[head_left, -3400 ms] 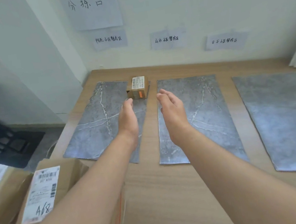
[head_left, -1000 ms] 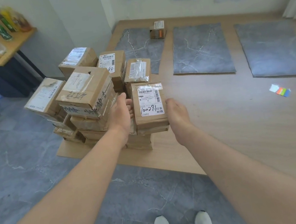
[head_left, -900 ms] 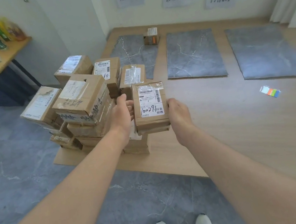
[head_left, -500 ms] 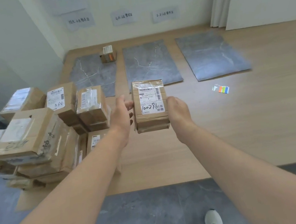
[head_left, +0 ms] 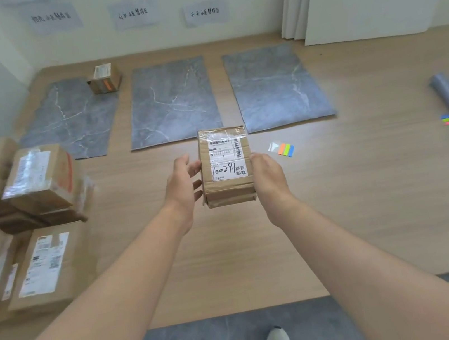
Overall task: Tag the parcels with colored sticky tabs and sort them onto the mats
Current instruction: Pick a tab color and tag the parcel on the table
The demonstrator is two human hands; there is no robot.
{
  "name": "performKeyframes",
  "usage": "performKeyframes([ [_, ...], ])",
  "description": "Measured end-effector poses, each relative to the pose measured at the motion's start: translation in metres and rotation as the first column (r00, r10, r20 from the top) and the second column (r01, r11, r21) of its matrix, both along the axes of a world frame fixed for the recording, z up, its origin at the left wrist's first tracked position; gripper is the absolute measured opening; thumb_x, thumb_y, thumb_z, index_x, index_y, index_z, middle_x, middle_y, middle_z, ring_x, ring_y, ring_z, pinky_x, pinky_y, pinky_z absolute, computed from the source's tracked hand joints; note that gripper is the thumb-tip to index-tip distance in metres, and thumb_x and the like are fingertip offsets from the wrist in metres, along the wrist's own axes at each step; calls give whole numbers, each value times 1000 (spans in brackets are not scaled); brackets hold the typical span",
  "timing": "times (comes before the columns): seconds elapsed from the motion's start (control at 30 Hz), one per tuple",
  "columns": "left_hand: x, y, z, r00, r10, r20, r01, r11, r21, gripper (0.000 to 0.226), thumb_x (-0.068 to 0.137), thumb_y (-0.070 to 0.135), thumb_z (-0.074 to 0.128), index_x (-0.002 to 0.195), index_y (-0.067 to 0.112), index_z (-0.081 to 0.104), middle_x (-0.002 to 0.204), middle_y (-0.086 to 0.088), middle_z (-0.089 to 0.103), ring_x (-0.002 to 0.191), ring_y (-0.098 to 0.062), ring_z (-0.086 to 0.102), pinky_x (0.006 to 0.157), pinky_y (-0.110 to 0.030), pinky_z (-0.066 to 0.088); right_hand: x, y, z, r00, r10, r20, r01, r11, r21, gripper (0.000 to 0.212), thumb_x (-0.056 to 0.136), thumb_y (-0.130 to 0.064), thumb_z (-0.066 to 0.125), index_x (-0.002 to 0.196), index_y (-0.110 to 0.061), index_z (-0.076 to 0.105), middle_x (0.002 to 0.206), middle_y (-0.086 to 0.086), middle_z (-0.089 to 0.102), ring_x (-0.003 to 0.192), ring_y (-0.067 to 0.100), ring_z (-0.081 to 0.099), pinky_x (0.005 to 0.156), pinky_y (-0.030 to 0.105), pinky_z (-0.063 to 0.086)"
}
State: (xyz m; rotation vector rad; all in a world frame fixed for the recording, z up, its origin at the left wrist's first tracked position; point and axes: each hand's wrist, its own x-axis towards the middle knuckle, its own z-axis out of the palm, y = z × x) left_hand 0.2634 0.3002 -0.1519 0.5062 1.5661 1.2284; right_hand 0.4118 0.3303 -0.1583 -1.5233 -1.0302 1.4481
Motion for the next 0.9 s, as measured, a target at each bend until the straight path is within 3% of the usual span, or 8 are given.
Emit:
performKeyframes([
  [0.13, 16, 17, -25, 998, 6, 66, -5, 1000, -20, 48, 101, 47, 35, 117, 16, 69, 117, 8, 69, 109, -21, 64, 90, -34, 51, 17, 19, -23, 1000, -3, -12, 3, 999, -53, 29, 103, -30, 43, 113, -19, 68, 99, -7, 72, 83, 8, 62, 65, 22, 46],
  [0.23, 17, 26, -48, 996, 4, 94, 1, 999, -52, 46, 101, 47, 36, 117, 18, 68, 120, 9, 68, 113, -21, 63, 94, -36, 50, 21, 28, -43, 999, -23, -39, 19, 996, -84, 28, 104, -26, 43, 116, -18, 67, 98, -7, 73, 80, 4, 64, 55, 12, 47],
  [0.3, 16, 30, -62, 993, 1, 116, 9, 997, -79, 45, 101, 47, 37, 118, 18, 67, 123, 9, 67, 116, -22, 62, 100, -38, 49, 20, 31, -55, 999, -35, -24, 32, 993, -110, 28, 104, -25, 43, 117, -19, 67, 96, -10, 72, 80, 1, 64, 57, 12, 46],
  [0.4, 12, 35, -82, 992, 12, 128, 3, 993, -116, 47, 101, 46, 37, 124, 16, 64, 126, 8, 66, 116, -21, 62, 102, -39, 48, 18, 36, -76, 1000, -29, -12, 27, 990, -136, 27, 104, -22, 43, 113, -18, 67, 83, -21, 67, 68, -9, 62, 53, 6, 43],
  [0.47, 10, 34, -92, 992, 4, 128, 12, 993, -122, 46, 101, 44, 37, 124, 15, 64, 125, 8, 66, 115, -19, 63, 100, -38, 49, 17, 36, -87, 1000, 10, 13, -8, 991, -136, 27, 101, -18, 41, 108, -15, 67, 72, -25, 65, 66, -7, 60, 50, 5, 40],
  [0.63, 6, 35, -112, 995, -16, 98, 29, 991, -131, 44, 100, 44, 38, 122, 18, 67, 128, 8, 65, 116, -19, 62, 101, -39, 51, 19, 37, -105, 999, -14, 41, 19, 993, -116, 27, 105, -16, 41, 122, -19, 62, 92, -21, 62, 61, -25, 54, 53, 0, 39],
  [0.77, 3, 37, -116, 997, -21, 72, 31, 989, -142, 46, 96, 48, 40, 122, 21, 67, 129, 9, 65, 119, -21, 60, 103, -43, 49, 16, 40, -109, 997, -43, 58, 50, 990, -134, 29, 104, -17, 42, 122, -22, 64, 97, -19, 67, 77, -17, 61, 60, 4, 43],
  [0.9, -3, 45, -107, 997, -25, 73, 37, 984, -174, 44, 101, 44, 37, 115, 16, 68, 123, 4, 66, 110, -22, 60, 87, -36, 53, 18, 44, -108, 998, -54, 37, 60, 982, -177, 32, 101, -25, 44, 117, -23, 71, 106, -12, 74, 107, 9, 67, 87, 24, 52],
])
